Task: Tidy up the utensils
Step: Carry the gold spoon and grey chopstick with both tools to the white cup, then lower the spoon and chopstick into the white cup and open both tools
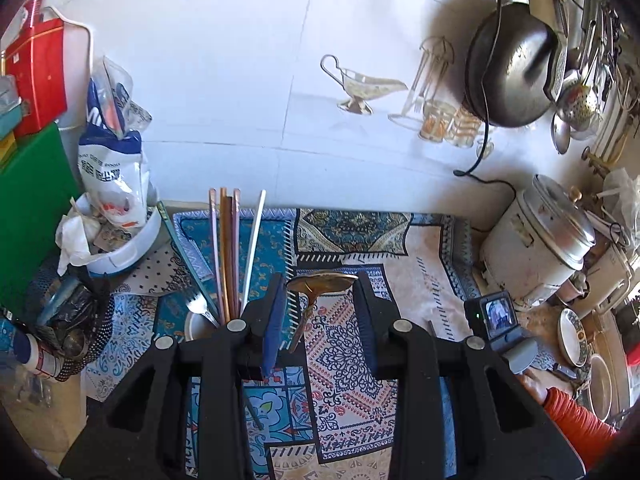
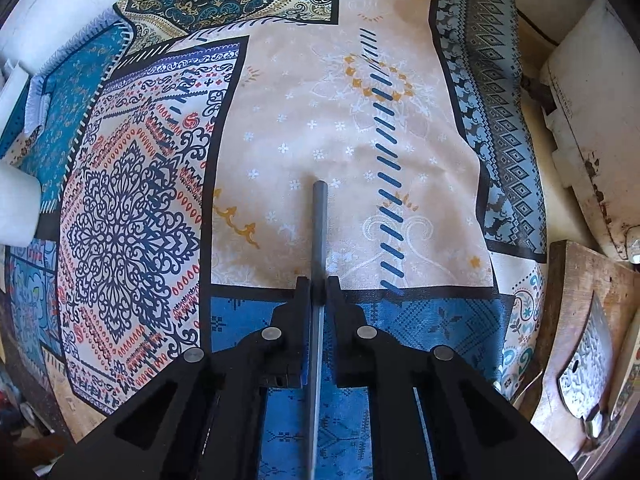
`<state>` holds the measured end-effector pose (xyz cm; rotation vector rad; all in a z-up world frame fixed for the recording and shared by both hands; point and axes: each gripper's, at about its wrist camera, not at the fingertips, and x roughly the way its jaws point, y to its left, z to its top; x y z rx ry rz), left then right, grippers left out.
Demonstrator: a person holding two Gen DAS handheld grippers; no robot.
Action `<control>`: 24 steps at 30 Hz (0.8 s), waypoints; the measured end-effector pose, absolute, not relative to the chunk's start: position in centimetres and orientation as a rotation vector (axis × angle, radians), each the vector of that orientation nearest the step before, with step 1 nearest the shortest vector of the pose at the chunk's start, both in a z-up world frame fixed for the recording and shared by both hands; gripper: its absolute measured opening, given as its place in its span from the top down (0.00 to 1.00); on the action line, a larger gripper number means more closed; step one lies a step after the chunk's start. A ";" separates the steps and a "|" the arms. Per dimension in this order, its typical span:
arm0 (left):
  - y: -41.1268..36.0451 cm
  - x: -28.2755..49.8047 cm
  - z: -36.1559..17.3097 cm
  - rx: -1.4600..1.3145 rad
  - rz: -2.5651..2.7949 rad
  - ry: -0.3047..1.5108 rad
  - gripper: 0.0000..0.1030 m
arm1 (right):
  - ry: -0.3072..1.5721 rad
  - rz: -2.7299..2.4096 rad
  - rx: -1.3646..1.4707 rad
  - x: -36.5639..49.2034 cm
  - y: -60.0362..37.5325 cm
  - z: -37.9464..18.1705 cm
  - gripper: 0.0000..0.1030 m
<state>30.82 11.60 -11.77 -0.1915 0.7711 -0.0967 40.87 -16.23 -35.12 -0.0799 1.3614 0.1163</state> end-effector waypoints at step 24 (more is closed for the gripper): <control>16.7 29.6 -8.0 -0.221 -0.032 0.659 0.68 | 0.915 0.340 0.014 35.4 -9.0 -18.1 0.94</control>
